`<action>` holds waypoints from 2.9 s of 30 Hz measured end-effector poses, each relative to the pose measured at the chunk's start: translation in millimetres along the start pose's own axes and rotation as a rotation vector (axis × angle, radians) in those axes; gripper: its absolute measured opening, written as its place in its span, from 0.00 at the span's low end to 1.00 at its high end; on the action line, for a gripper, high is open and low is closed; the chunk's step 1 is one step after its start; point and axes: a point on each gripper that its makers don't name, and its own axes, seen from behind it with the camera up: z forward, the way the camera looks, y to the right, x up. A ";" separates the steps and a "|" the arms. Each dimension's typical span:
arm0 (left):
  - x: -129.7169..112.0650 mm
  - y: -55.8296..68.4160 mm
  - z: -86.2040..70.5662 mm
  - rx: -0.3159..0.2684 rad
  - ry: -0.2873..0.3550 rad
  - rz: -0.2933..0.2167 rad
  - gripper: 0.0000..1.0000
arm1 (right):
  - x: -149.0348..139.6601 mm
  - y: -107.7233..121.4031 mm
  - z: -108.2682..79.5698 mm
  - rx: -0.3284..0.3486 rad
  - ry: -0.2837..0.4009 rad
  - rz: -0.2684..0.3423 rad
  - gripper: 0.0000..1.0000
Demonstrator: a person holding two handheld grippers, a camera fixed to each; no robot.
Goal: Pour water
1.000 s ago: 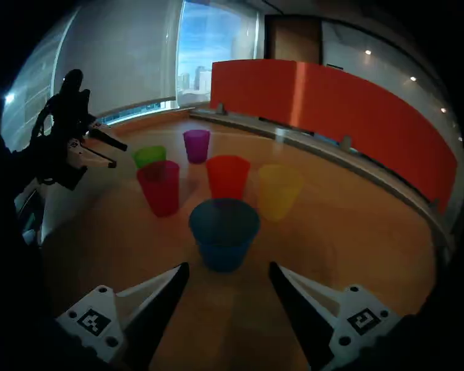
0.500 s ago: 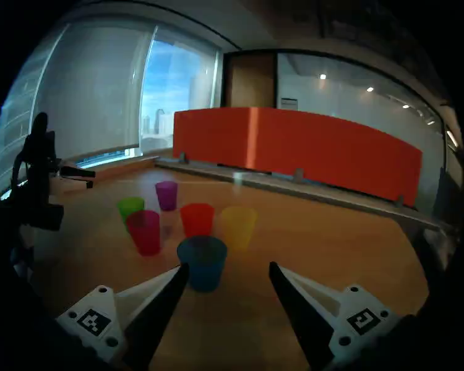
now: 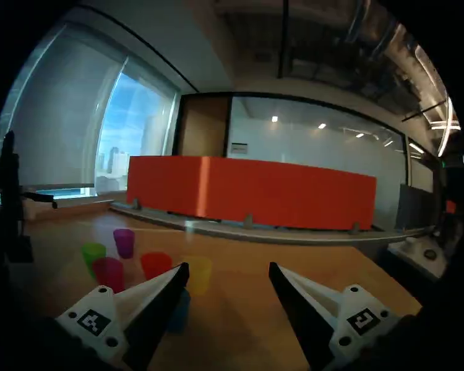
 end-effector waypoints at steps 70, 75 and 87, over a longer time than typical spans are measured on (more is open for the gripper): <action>-53.9 -14.8 46.8 0.152 0.038 -0.062 0.89 | 8.5 31.0 16.7 -0.147 -0.015 0.064 1.00; -53.8 -14.3 46.4 0.150 0.038 -0.061 0.89 | 6.7 34.1 14.7 -0.150 -0.014 0.070 1.00; -55.4 -12.3 44.9 0.143 0.036 -0.061 0.89 | 5.6 42.0 10.1 -0.155 -0.009 0.092 1.00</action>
